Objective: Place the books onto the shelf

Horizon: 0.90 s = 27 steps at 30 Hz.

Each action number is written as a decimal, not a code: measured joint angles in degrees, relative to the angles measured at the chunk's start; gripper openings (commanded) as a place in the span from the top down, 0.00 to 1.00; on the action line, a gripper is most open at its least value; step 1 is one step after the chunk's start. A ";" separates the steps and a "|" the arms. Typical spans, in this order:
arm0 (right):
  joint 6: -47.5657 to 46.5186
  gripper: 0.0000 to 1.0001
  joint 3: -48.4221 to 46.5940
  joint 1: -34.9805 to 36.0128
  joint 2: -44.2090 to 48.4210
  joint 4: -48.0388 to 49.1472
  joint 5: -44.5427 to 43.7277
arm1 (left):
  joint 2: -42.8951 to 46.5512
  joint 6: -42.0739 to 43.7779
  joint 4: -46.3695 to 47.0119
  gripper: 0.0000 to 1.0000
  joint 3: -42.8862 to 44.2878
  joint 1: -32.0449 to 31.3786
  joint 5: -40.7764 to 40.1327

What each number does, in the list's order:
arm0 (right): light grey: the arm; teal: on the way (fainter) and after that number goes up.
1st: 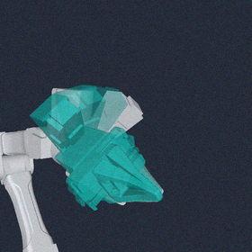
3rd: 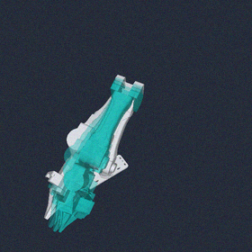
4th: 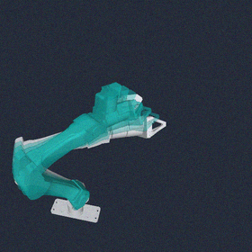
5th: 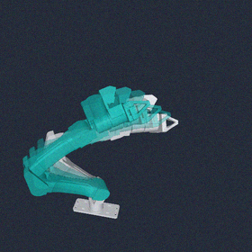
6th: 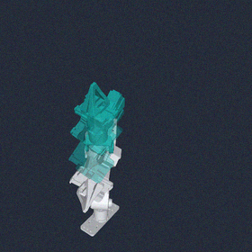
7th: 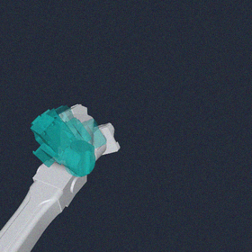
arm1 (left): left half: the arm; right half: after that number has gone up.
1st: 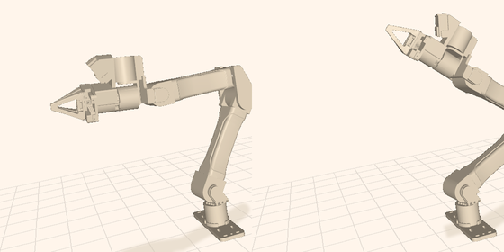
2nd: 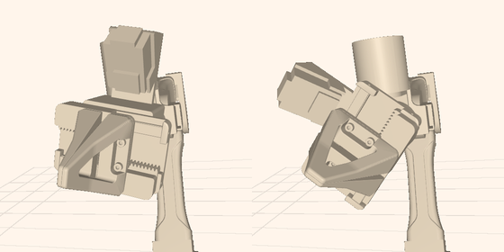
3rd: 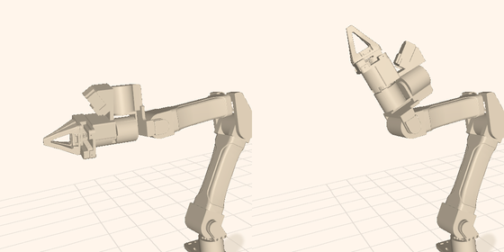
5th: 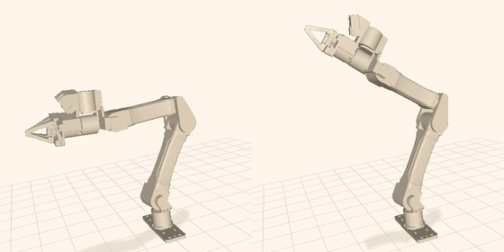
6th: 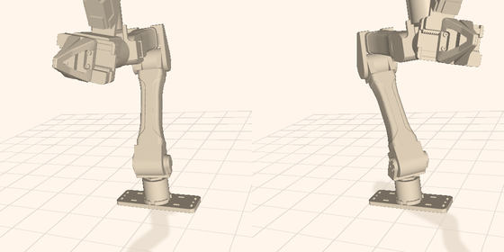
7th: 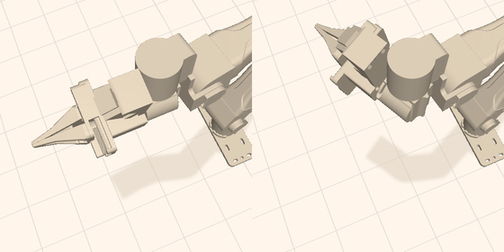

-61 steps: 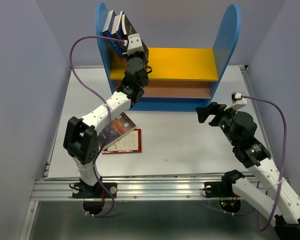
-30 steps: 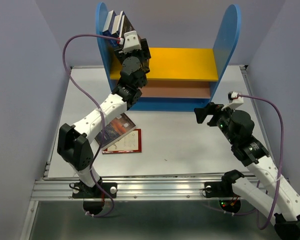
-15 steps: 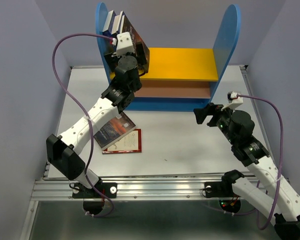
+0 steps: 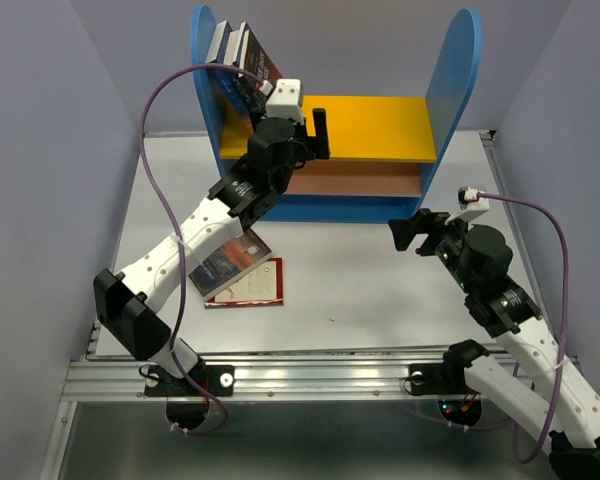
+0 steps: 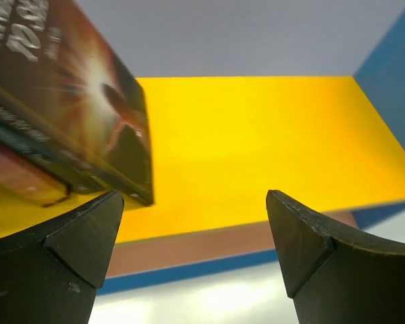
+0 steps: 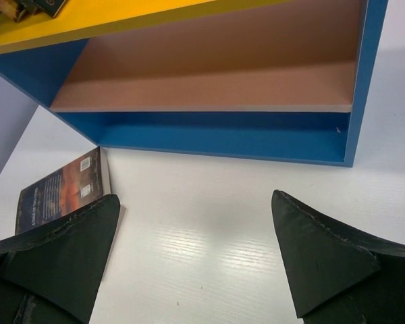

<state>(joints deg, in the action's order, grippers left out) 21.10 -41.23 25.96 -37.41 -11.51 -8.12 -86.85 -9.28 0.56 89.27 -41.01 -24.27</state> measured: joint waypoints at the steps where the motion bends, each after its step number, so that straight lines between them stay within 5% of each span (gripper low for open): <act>1: 0.00 0.00 0.00 0.00 0.13 -0.02 0.00 | -0.92 -0.13 -1.22 0.01 1.29 -0.85 0.61; 14: 0.11 0.00 0.04 0.00 0.92 -0.04 -1.40 | -18.08 -1.57 -12.61 0.02 20.57 -3.50 3.30; 21: 0.28 0.00 0.04 0.00 0.94 -0.07 -2.40 | -25.73 -2.45 -22.03 0.45 30.10 -3.50 -3.48; 27: 0.33 0.00 0.04 0.00 0.94 -0.07 -2.62 | -26.80 -3.17 -26.23 0.53 31.63 -3.39 -7.98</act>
<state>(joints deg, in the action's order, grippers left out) 21.43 -41.19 25.96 -36.47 -11.57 -10.74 -113.65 -12.45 -25.67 120.90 -44.40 -32.25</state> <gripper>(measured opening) 0.998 0.511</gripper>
